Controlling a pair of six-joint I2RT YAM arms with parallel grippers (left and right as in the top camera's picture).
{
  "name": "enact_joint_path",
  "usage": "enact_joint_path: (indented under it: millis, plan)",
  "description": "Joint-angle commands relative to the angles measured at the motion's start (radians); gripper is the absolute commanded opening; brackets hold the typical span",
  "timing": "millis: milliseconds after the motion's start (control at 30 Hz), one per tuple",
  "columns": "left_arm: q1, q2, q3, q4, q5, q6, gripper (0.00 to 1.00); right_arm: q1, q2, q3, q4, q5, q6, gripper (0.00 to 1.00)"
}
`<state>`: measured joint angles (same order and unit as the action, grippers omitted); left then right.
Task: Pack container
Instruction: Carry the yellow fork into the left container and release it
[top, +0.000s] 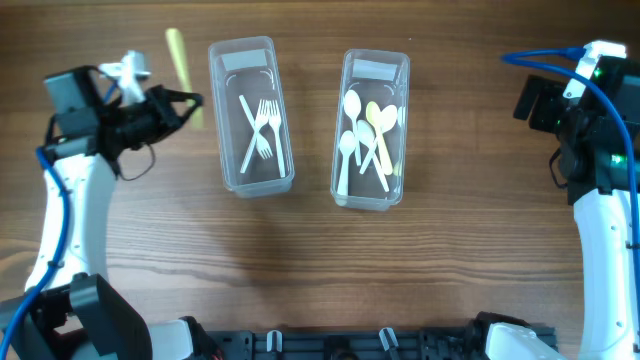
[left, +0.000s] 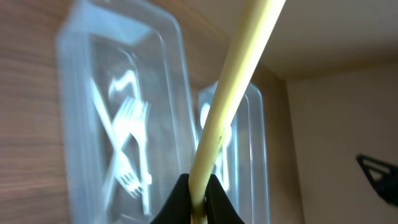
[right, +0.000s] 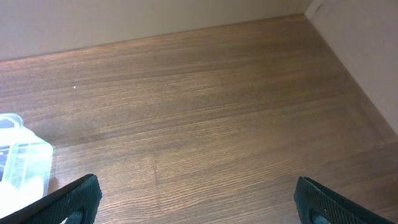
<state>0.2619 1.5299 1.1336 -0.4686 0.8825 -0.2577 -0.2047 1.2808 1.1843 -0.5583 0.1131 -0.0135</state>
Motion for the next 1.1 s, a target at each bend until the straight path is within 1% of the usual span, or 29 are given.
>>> enact_joint_path:
  millis: [0, 100, 167, 200, 267, 367, 433, 467, 533, 600, 633, 667, 733, 867, 900, 933, 1000, 1067]
  plan:
    - [-0.128, -0.005, -0.002, -0.010, -0.083, -0.024, 0.04, 0.000, 0.005, 0.003, 0.003, 0.002, -0.011, 1.00]
    - [-0.225, -0.005, -0.002, -0.008, -0.269, -0.031, 0.04, 0.000, 0.005, 0.003, 0.003, 0.002, -0.010, 1.00]
    - [-0.299, -0.005, -0.002, -0.001, -0.404, -0.073, 0.04, 0.000, 0.005, 0.003, 0.003, 0.002, -0.010, 1.00]
    - [-0.323, -0.006, -0.002, 0.009, -0.446, -0.072, 0.07, 0.000, 0.005, 0.003, 0.003, 0.002, -0.010, 1.00]
    - [-0.343, -0.006, -0.002, 0.024, -0.497, -0.080, 0.08, 0.000, 0.005, 0.003, 0.003, 0.002, -0.011, 1.00]
    - [-0.343, -0.005, -0.002, 0.039, -0.607, -0.246, 0.07, 0.000, 0.005, 0.003, 0.003, 0.002, -0.011, 1.00]
    - [-0.343, -0.005, -0.002, 0.051, -0.618, -0.256, 0.09, 0.000, 0.005, 0.003, 0.003, 0.002, -0.011, 1.00]
    - [-0.343, -0.005, -0.002, 0.054, -0.619, -0.256, 0.12, 0.000, 0.005, 0.003, 0.003, 0.002, -0.011, 1.00]
    - [-0.343, -0.005, -0.002, 0.054, -0.619, -0.256, 0.45, 0.000, 0.005, 0.003, 0.003, 0.002, -0.011, 1.00]
    - [-0.343, -0.005, -0.002, 0.054, -0.619, -0.256, 0.50, 0.000, 0.005, 0.003, 0.003, 0.002, -0.011, 1.00]
    - [-0.343, -0.005, -0.002, 0.055, -0.619, -0.256, 0.54, 0.000, 0.005, 0.003, 0.003, 0.002, -0.010, 1.00]
    - [-0.343, -0.005, -0.002, 0.058, -0.618, -0.255, 0.63, 0.000, 0.005, 0.003, 0.003, 0.002, -0.010, 1.00]
    - [-0.343, -0.005, -0.002, 0.068, -0.618, -0.255, 0.65, 0.000, 0.005, 0.003, 0.003, 0.002, -0.010, 1.00]
    - [-0.332, -0.006, -0.001, 0.103, -0.635, -0.243, 0.65, 0.000, 0.005, 0.003, 0.003, 0.002, -0.010, 1.00]
    - [-0.318, -0.006, -0.001, 0.109, -0.653, -0.231, 0.64, 0.000, 0.005, 0.003, 0.003, 0.002, -0.010, 1.00]
    - [-0.302, -0.006, -0.001, 0.111, -0.657, -0.185, 0.64, 0.000, 0.005, 0.003, 0.003, 0.002, -0.010, 1.00]
    - [-0.256, -0.006, -0.001, 0.109, -0.658, -0.039, 0.65, 0.000, 0.005, 0.003, 0.003, 0.002, -0.011, 1.00]
    - [-0.207, -0.006, -0.001, 0.090, -0.677, 0.076, 0.66, 0.000, 0.005, 0.003, 0.003, 0.002, -0.010, 1.00]
